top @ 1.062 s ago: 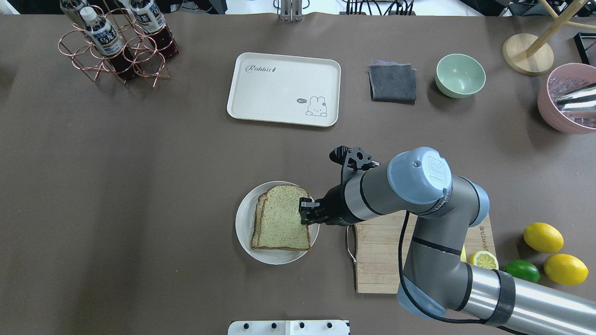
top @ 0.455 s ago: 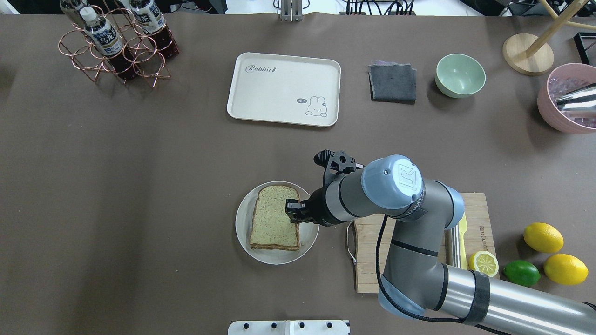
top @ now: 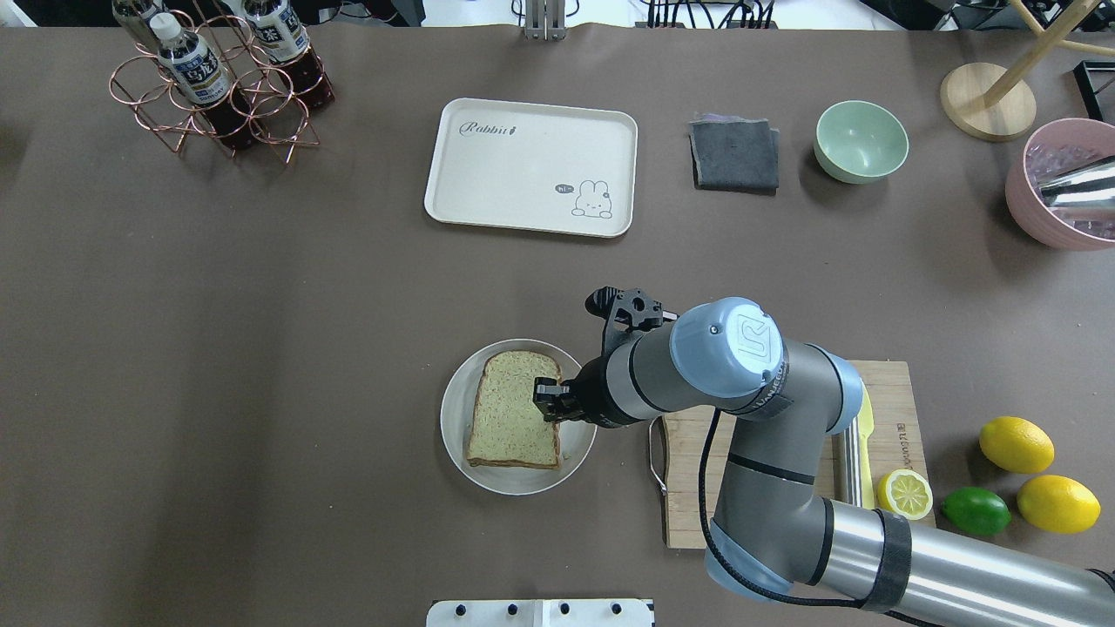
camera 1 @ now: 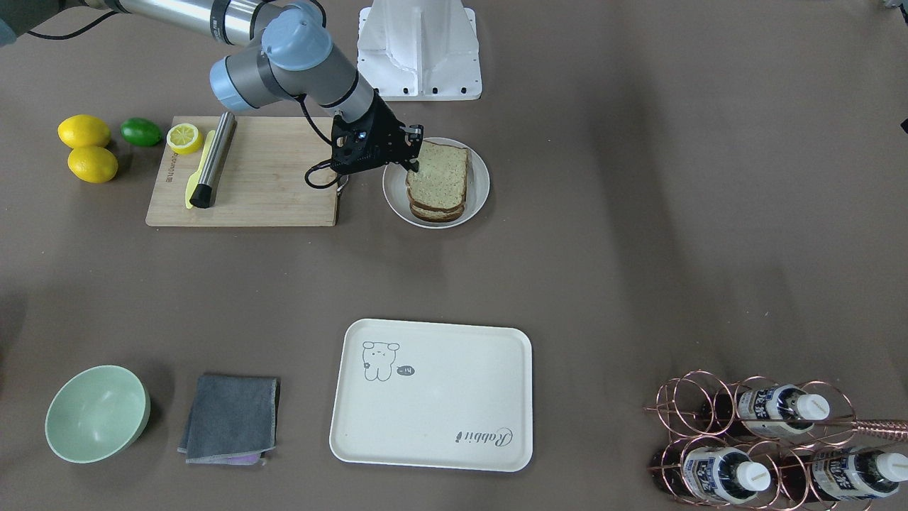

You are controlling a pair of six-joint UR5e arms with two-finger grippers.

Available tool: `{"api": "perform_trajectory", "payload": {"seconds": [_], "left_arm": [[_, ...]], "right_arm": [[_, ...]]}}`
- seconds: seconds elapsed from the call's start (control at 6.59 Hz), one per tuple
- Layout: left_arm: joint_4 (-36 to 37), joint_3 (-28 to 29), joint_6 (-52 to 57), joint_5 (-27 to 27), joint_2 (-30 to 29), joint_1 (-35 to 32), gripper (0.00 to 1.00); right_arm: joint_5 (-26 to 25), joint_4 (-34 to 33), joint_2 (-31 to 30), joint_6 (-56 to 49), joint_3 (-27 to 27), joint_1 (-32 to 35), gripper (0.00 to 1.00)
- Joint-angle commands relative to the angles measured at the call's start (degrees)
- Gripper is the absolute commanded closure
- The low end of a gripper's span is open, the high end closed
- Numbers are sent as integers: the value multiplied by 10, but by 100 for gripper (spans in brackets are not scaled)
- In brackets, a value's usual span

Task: Make sandwich and place on tray
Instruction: 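Carry the bread slice with the right gripper onto the egg toast, then open the right gripper and lift it away from the plate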

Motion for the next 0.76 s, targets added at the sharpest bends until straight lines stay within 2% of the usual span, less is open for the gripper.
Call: {"api": "perform_trajectory", "payload": {"seconds": [0.0, 0.15, 0.46, 0.61], "left_arm": [[1, 0, -1, 0, 2, 0, 2], [1, 2, -2, 0, 2, 1, 2], [3, 3, -4, -3, 1, 5, 2], [-2, -1, -47, -7, -13, 19, 2]], "right_arm": [[0, -1, -1, 2, -2, -3, 32], [-1, -1, -1, 9, -3, -3, 1], [17, -9, -17, 7, 17, 30, 1], [56, -21, -39, 7, 38, 77, 1]]}}
